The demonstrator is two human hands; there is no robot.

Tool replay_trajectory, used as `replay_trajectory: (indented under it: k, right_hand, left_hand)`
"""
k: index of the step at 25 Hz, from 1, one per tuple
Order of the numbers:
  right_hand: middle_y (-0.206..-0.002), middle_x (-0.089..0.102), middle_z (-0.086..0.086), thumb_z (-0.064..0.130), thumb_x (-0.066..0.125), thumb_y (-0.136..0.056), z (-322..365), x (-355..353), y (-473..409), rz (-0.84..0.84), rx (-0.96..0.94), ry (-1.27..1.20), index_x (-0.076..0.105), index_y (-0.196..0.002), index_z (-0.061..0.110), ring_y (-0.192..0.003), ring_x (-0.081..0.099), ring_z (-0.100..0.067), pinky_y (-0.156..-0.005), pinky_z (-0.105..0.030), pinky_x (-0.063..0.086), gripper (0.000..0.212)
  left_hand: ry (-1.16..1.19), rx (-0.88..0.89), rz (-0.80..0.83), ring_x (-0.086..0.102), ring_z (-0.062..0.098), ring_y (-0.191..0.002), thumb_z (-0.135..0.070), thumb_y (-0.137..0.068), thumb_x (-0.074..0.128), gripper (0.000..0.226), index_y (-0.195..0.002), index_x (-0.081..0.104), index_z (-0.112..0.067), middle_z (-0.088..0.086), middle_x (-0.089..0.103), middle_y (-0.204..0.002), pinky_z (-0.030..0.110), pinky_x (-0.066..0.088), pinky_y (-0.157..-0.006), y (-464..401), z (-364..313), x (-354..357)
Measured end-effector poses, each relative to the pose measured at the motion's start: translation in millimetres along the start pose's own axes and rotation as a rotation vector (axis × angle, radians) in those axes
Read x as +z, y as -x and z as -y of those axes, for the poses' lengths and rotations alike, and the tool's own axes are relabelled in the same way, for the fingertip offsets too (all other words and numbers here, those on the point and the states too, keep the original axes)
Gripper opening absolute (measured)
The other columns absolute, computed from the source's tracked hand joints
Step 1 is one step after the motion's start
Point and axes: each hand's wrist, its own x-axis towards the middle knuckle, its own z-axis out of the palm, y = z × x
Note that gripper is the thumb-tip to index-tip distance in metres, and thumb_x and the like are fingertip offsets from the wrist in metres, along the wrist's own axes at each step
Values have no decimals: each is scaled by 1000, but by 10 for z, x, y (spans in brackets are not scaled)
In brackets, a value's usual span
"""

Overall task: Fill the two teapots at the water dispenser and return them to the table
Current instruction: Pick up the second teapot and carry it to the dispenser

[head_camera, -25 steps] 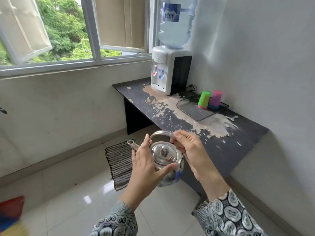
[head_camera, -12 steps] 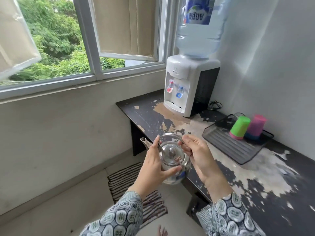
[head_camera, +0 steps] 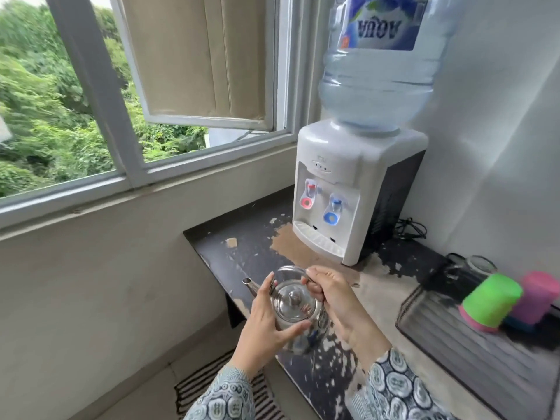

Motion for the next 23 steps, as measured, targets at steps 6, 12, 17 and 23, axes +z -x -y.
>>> replay_trajectory:
  k: [6,12,17,23]
  right_hand:
    - [-42,50,15,15,47,-91,-250,113,-996,-119,87,-35,56,-62,17,-47,45,3,-58,-16,36,31]
    - [-72,58,-7,27,58,-85,-413,271,-1807,-335,136,-47,58,-63,17,-74,54,-16,-77,-29,42,24]
    - [-68,58,-1,24,59,-85,-455,366,-2321,-543,171,-82,60,-63,15,-74,56,-14,-67,-17,46,23]
    - [-67,60,-2,22,61,-84,-506,392,-2608,-670,193,-63,64,-68,11,-74,60,-16,-75,-23,47,20]
  left_hand:
    - [-130,12,96,35,13,-134,-75,-57,62,116,-145,3,-27,-2,34,-150,39,28,-115,-1040,515,-134]
    - [-291,138,271,26,3,-138,-81,-61,51,114,-146,-2,-26,-13,25,-152,40,12,-119,-2045,957,-340]
    - [-366,214,424,23,2,-139,-80,-63,48,112,-145,-5,-25,-16,22,-152,44,8,-119,-2713,1131,-446]
    - [-332,247,492,20,2,-141,-78,-64,49,110,-145,-4,-25,-17,20,-153,45,3,-118,-3040,1230,-457]
